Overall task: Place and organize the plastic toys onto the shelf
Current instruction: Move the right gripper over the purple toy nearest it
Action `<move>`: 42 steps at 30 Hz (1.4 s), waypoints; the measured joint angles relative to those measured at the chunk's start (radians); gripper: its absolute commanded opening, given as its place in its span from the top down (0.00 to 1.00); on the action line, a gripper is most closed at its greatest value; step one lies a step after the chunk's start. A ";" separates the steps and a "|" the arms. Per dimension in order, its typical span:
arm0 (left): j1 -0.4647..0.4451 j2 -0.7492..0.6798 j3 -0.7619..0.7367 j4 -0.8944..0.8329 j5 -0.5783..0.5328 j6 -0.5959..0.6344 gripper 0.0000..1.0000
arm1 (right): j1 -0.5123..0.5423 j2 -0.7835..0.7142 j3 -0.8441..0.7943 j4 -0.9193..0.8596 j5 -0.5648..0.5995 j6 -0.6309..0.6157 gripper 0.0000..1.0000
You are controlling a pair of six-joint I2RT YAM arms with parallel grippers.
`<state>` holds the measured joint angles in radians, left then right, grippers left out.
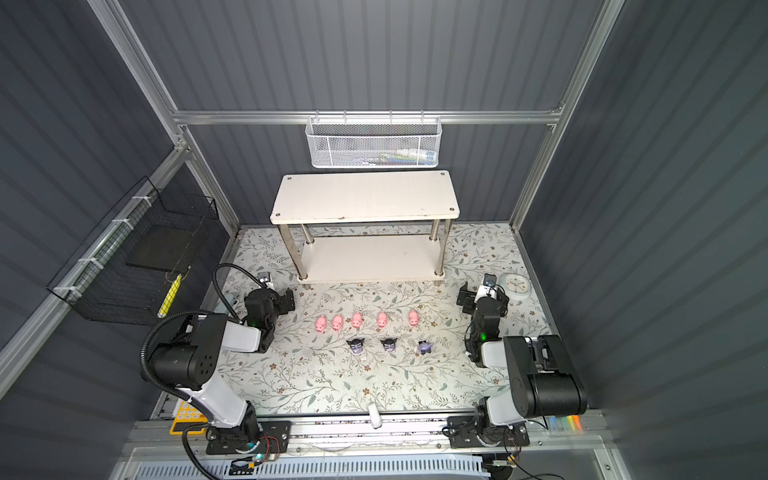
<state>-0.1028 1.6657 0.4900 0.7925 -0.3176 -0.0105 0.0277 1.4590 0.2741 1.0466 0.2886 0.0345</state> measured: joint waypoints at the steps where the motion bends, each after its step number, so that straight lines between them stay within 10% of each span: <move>1: 0.000 -0.023 0.021 -0.046 -0.003 0.000 0.00 | -0.001 -0.005 0.003 -0.002 0.000 0.002 0.01; 9: 0.000 -0.253 0.114 -0.211 -0.040 -0.032 0.00 | -0.002 -0.017 0.003 -0.007 0.001 0.005 0.01; 20: -0.029 -0.426 0.135 -0.402 -0.056 -0.116 0.00 | 0.031 -0.457 0.220 -0.539 -0.027 0.074 0.01; 42: -0.163 -0.658 0.179 -0.845 -0.045 -0.433 0.00 | 0.482 -0.678 0.387 -1.569 -0.122 0.431 0.01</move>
<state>-0.2653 1.0077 0.6685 -0.0521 -0.3622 -0.4438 0.5095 0.7811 0.6613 -0.5228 0.1661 0.4660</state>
